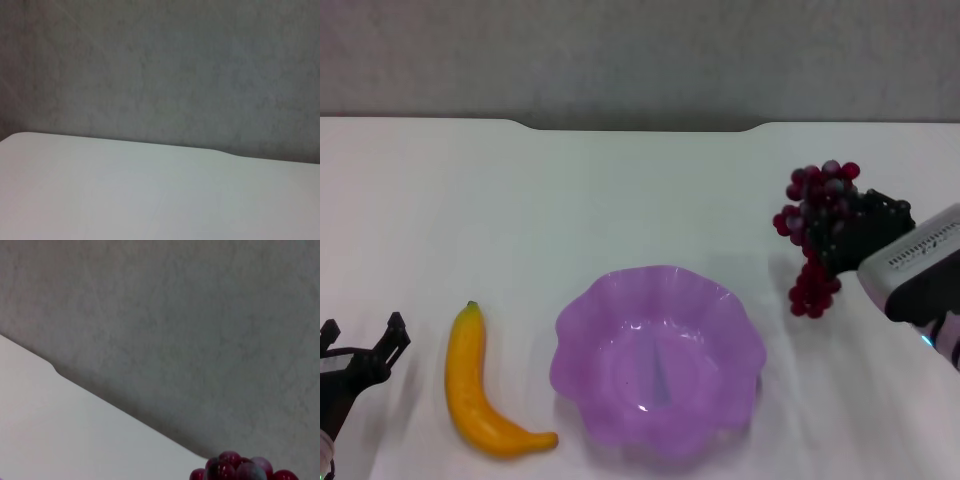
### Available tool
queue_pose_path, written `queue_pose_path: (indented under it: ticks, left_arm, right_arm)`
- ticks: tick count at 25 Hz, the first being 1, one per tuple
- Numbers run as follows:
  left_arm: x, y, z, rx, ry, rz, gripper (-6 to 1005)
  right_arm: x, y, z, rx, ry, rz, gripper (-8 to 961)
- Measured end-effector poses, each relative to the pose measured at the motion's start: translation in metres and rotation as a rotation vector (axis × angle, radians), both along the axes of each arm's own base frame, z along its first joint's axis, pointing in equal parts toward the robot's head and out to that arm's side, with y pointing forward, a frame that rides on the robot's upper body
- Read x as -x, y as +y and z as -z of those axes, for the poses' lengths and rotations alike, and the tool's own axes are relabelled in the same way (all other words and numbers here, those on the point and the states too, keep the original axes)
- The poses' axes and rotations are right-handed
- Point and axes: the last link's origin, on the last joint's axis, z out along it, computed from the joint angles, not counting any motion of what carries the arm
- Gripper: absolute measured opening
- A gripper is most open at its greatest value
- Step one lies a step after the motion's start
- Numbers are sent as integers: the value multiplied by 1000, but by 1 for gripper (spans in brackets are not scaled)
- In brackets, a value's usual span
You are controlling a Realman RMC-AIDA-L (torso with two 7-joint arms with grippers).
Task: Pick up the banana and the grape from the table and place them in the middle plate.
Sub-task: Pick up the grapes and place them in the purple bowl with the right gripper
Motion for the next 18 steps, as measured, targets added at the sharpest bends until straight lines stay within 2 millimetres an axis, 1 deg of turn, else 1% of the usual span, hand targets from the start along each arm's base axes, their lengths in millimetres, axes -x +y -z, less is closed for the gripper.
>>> queue_pose_path:
  ticks: [2,7,10,14,16,17,18]
  left_arm:
    - [0,1,0,0,0,1,891]
    - [-1,2,0,1,2,5,891]
    - [-1,2,1,2,1,4,891]
    - [-2,2,1,2,1,4,891]
    - [-2,2,1,2,0,6,891]
    - [-2,2,1,1,0,7,891]
    - [-3,2,1,0,0,8,891]
  right_arm:
    - [8,3,0,-2,-9,-26,442]
    - [45,4,0,-3,17,-130,440]
    - [64,2,2,5,29,-180,439]
    - [82,-3,14,46,36,-233,438]
    - [92,-10,27,86,34,-269,438]
    - [92,-10,27,86,34,-269,437]
    - [95,-12,31,103,34,-280,437]
